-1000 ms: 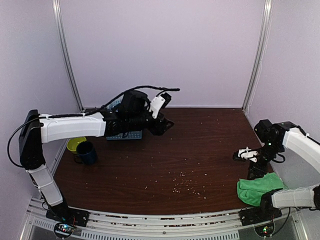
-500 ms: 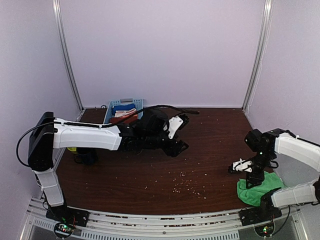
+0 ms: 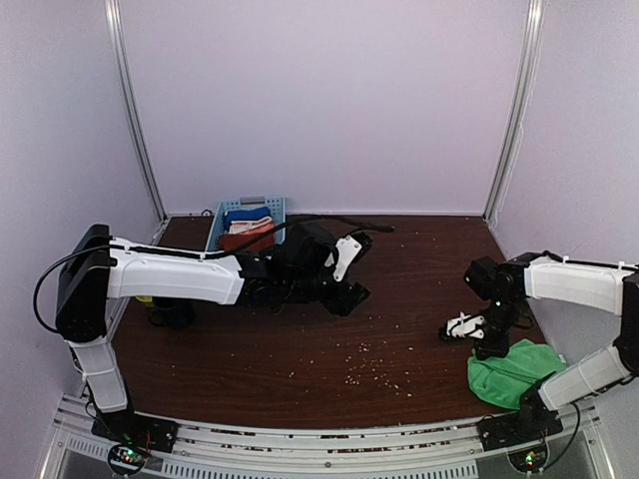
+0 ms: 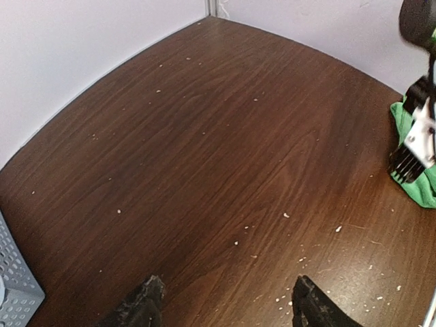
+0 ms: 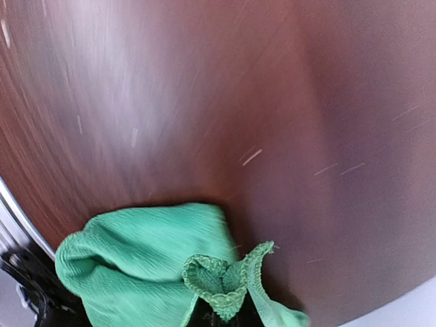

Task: Roll the towels
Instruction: Pick up the towel from the corner of the board, then put down the towel at the center of the board.

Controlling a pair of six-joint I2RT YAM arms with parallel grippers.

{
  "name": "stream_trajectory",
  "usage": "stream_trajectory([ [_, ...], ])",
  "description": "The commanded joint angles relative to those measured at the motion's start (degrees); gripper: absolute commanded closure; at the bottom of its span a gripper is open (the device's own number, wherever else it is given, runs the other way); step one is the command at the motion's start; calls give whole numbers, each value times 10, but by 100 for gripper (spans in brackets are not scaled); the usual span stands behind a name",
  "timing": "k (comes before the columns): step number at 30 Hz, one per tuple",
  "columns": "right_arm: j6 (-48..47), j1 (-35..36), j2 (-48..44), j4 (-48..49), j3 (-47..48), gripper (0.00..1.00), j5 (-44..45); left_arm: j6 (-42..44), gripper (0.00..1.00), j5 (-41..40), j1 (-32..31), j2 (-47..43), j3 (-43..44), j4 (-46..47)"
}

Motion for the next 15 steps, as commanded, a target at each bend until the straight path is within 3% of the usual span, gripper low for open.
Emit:
stream_trajectory([
  [1,56,48,-21,-3,158,100,-66,-30,33,-91,-2,-33,-14,-8],
  [7,106,141,37,-34,401,100,-153,-62,33,-220,-2,-97,-50,-9],
  [11,126,146,69,-51,544,100,-248,-83,31,-292,-1,-164,-89,-2],
  [15,140,127,53,-45,602,100,-293,-77,30,-316,-1,-222,-137,29],
])
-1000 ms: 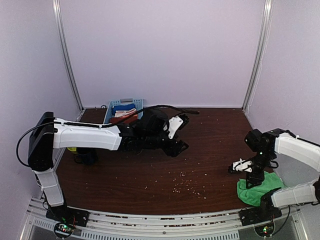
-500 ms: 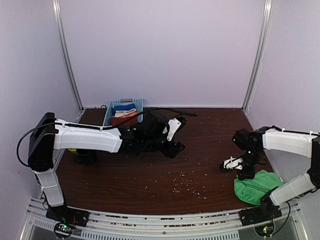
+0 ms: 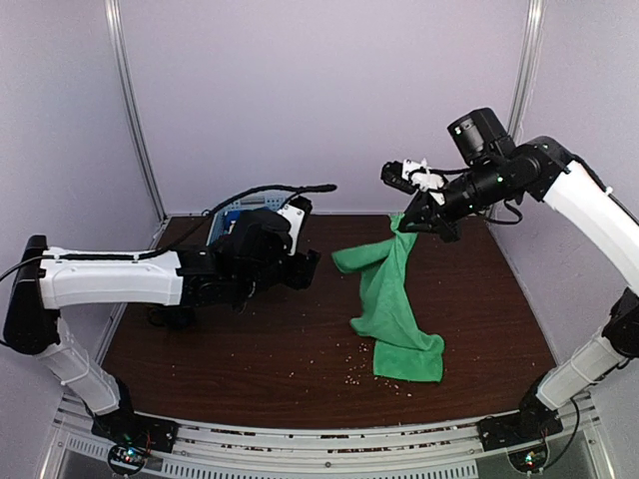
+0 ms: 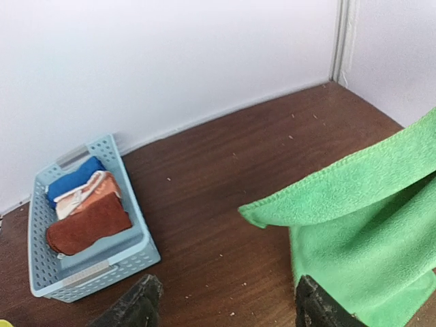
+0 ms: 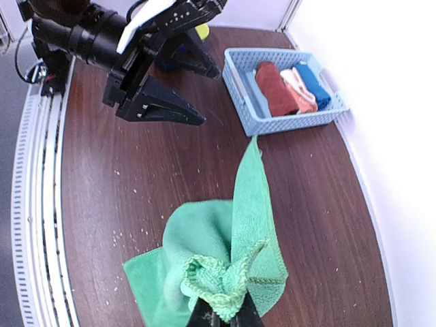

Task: Roll the towels
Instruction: Put down the towel at the center of the board.

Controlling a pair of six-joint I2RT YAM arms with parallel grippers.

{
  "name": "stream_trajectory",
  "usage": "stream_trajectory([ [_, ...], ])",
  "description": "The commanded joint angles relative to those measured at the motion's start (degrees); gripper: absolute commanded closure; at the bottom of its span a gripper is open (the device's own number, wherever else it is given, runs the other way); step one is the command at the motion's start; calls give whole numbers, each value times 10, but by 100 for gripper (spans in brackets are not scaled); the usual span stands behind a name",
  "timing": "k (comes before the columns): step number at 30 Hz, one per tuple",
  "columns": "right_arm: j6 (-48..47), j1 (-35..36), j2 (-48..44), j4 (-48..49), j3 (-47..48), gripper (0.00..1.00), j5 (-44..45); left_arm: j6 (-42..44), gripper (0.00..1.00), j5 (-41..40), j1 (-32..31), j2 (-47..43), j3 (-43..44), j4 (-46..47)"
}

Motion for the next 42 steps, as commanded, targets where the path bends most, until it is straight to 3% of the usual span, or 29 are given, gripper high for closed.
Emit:
stream_trajectory([
  [1,34,-39,-26,-6,30,100,-80,-5,30,-69,-1,-62,-50,49],
  [8,33,-215,-95,132,-215,100,-11,48,30,-33,0,-58,-56,53],
  [9,10,-231,-98,140,-259,96,12,51,31,-23,1,-44,-53,50],
  [12,-68,-268,-83,113,-359,67,80,46,34,9,2,-5,-31,22],
  [16,-137,-330,-83,37,-385,50,45,45,40,85,2,32,-18,-10],
  [21,-134,-328,-104,39,-368,32,-33,40,46,165,1,58,-44,-6],
  [29,-84,-208,35,91,-306,44,-8,-4,49,252,0,74,-68,23],
  [35,0,-112,137,155,-259,45,59,-42,50,236,-1,68,-87,21],
  [42,17,-81,243,168,-184,47,97,-54,50,211,-1,43,-124,16],
])
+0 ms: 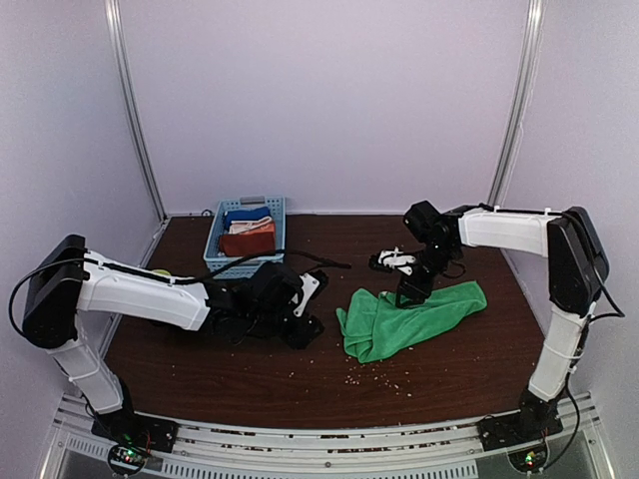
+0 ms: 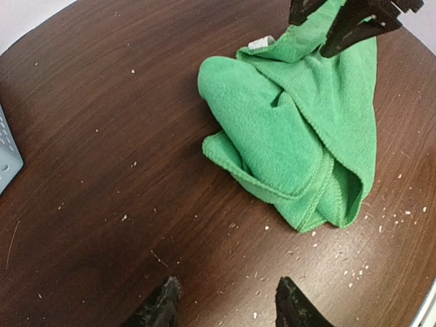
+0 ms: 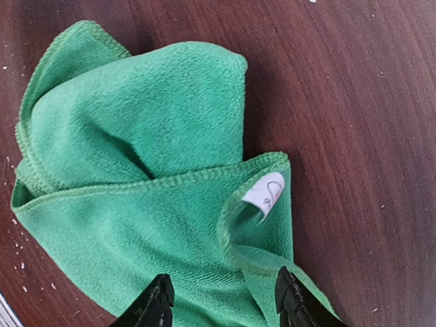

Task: Roll the towels
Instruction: Flatten out the towel at the center of the board.

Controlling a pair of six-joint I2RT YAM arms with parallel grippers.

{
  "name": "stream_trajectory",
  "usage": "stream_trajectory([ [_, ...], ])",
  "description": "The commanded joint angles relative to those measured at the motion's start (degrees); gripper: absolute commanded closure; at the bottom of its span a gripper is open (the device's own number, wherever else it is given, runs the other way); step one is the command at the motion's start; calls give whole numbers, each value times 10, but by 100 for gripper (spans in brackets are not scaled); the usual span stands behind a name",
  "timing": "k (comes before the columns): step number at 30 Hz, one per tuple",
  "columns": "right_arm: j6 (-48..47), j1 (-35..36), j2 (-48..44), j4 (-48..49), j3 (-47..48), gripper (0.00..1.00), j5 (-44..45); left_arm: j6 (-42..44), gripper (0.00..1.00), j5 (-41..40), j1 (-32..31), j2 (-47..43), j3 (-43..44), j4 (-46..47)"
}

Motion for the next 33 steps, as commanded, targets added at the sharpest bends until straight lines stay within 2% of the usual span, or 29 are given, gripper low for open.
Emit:
stream_trajectory([
  [1,23,7,37,21,35,47,35,-18,50,-17,-1,-28,-26,17],
  [3,25,10,51,23,44,50,34,-20,50,-22,-1,-31,-33,18],
  [7,19,15,69,14,62,64,8,-23,50,-17,-1,-33,-43,26],
  [10,13,16,78,-7,85,90,-20,-24,50,-12,-1,-27,-44,31],
  [12,19,14,69,-23,104,99,-30,-21,51,-5,-1,-23,-44,36],
  [16,40,-15,2,-38,144,100,-41,-4,53,-2,-1,-21,-36,36],
  [20,71,-96,-83,-63,247,100,-103,11,53,-13,-1,-28,-28,29],
  [23,97,-152,-147,-38,284,100,-123,23,53,-24,-1,-28,-19,29],
  [26,115,-179,-221,38,235,100,-88,35,53,-24,-1,-16,-1,25],
  [29,131,-196,-285,130,106,100,-39,42,53,-22,-1,1,15,28],
  [33,132,-208,-295,166,-3,100,13,50,53,-4,-1,28,43,41],
])
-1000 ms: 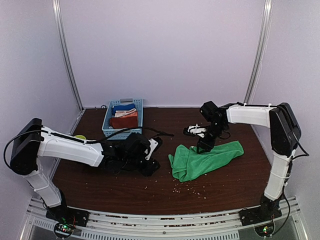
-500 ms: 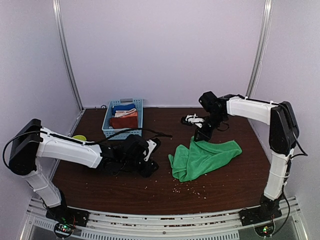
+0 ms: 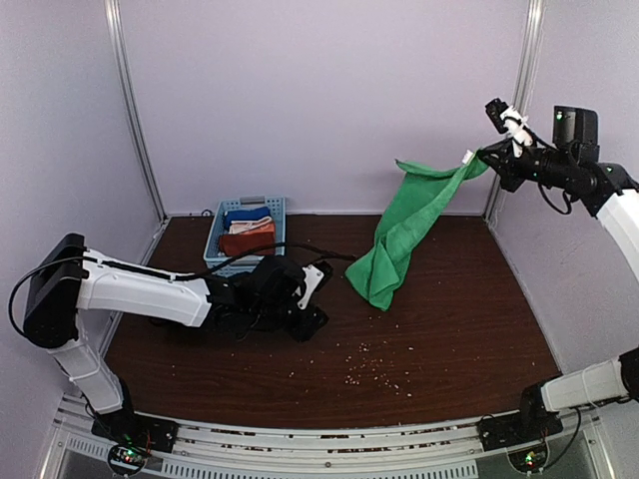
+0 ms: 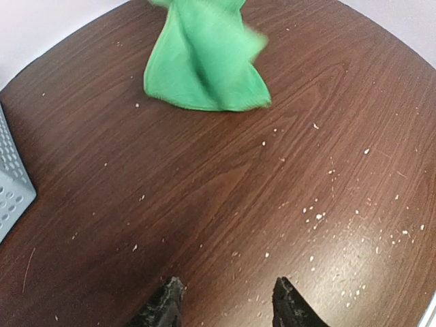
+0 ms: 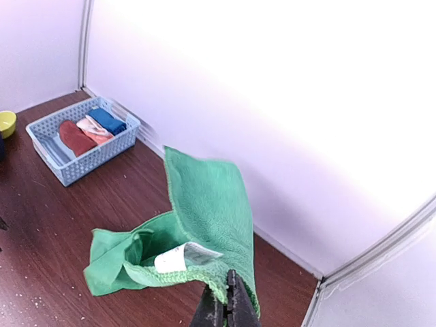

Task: Roll the towels
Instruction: Flatten out the towel at the center of the board.

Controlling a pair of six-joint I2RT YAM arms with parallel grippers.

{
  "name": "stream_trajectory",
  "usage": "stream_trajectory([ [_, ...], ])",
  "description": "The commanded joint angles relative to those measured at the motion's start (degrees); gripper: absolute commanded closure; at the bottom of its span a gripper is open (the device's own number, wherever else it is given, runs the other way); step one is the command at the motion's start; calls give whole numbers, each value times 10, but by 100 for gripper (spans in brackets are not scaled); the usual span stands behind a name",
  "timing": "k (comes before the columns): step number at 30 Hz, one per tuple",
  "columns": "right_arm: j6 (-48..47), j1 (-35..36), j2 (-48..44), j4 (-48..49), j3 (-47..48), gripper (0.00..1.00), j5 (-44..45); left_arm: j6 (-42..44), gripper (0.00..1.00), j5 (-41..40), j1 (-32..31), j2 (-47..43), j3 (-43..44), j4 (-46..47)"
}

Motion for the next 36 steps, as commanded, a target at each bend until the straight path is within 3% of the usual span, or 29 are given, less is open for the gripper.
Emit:
stream_trajectory([
  [1,26,-19,53,46,-120,100,74,24,53,24,-1,40,39,33],
  [8,63,-70,85,90,-187,100,65,52,56,84,-1,125,119,81],
  [13,81,-94,94,114,-205,100,54,75,62,37,20,237,280,12],
  [21,98,-105,107,119,-220,100,19,165,57,-2,51,404,515,-83],
  [28,95,-106,96,125,-232,100,17,251,62,51,66,455,591,-123],
  [36,93,-107,104,125,-237,100,7,286,65,44,70,504,647,-135],
])
